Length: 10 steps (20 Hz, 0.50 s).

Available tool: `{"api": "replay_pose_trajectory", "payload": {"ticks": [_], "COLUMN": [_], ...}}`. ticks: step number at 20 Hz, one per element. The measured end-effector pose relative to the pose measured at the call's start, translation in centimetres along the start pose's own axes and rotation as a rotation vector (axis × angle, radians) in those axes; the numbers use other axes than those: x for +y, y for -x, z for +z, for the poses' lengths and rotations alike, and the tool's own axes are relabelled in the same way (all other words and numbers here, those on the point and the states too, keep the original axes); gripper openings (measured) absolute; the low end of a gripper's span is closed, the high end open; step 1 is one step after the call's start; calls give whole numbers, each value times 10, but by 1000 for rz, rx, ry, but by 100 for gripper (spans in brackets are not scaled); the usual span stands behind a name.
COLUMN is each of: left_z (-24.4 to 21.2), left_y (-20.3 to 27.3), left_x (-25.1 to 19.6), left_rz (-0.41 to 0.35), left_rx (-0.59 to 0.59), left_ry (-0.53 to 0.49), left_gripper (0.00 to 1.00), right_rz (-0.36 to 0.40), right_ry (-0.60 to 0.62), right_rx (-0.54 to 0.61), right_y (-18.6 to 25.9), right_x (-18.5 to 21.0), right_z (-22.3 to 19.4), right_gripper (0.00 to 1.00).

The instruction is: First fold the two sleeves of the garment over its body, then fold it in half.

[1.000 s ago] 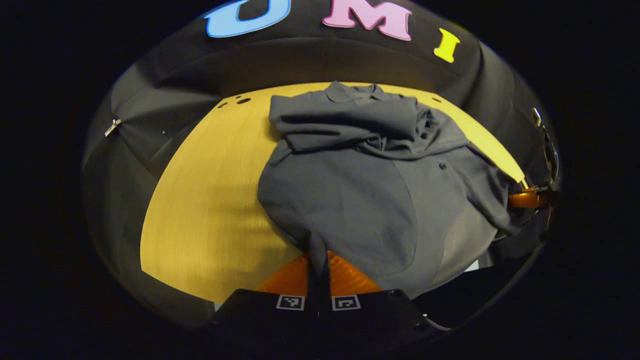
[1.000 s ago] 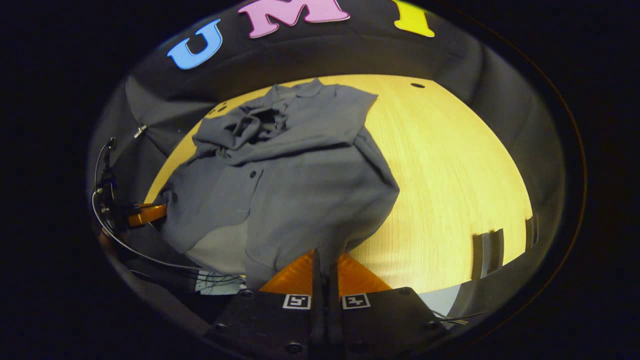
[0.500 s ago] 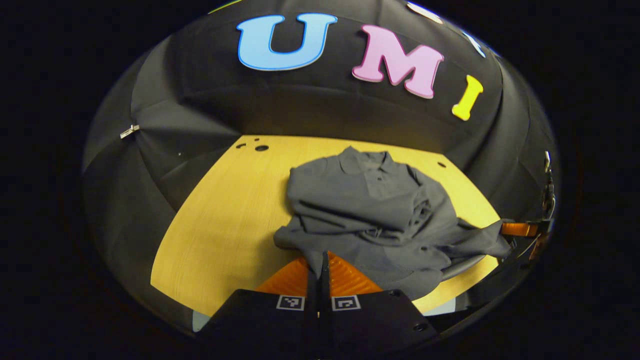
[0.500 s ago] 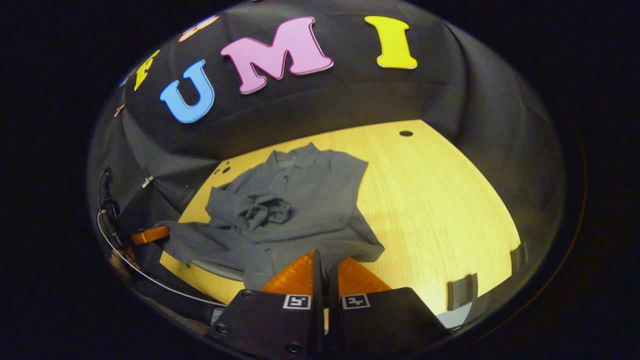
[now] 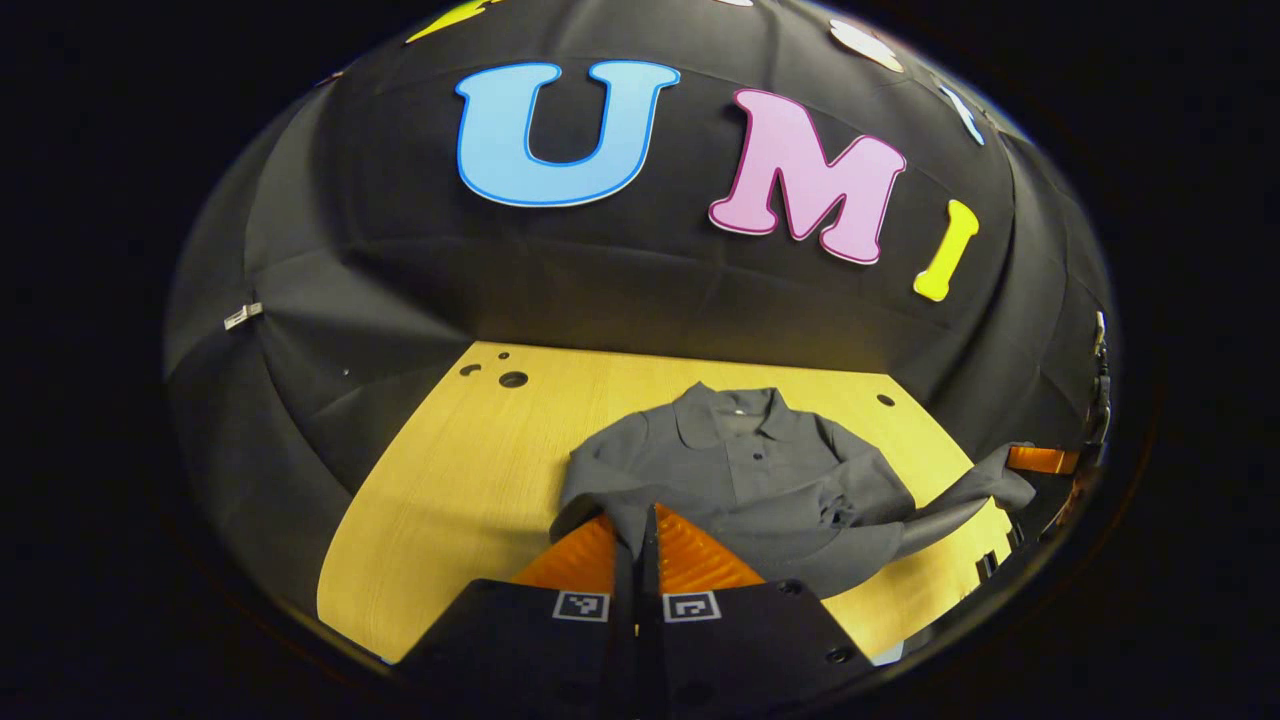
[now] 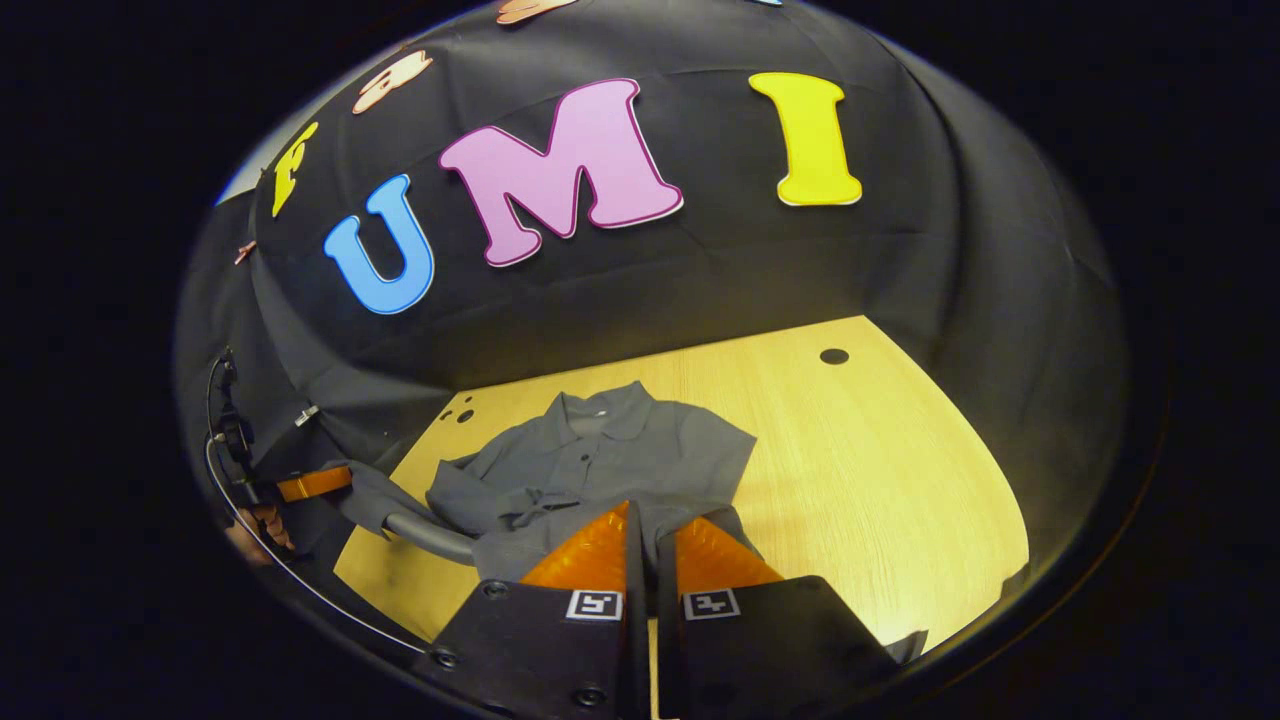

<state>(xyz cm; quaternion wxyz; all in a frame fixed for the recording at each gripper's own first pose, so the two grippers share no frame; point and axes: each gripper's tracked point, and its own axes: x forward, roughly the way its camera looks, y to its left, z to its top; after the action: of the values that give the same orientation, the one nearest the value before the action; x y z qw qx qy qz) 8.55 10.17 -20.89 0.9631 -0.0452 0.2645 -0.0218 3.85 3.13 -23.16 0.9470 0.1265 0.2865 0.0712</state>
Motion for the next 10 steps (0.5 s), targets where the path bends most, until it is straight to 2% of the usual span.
{"api": "replay_pose_trajectory", "payload": {"ticks": [10], "left_z": [61], "left_y": [-78], "left_x": [-3], "left_rz": [20], "left_rx": [-56], "left_ry": [-40], "left_gripper": [6], "right_rz": [-8], "right_ry": [-7], "right_rx": [-48], "right_y": [-77], "right_x": [-14], "right_z": [67], "right_gripper": [7]}}
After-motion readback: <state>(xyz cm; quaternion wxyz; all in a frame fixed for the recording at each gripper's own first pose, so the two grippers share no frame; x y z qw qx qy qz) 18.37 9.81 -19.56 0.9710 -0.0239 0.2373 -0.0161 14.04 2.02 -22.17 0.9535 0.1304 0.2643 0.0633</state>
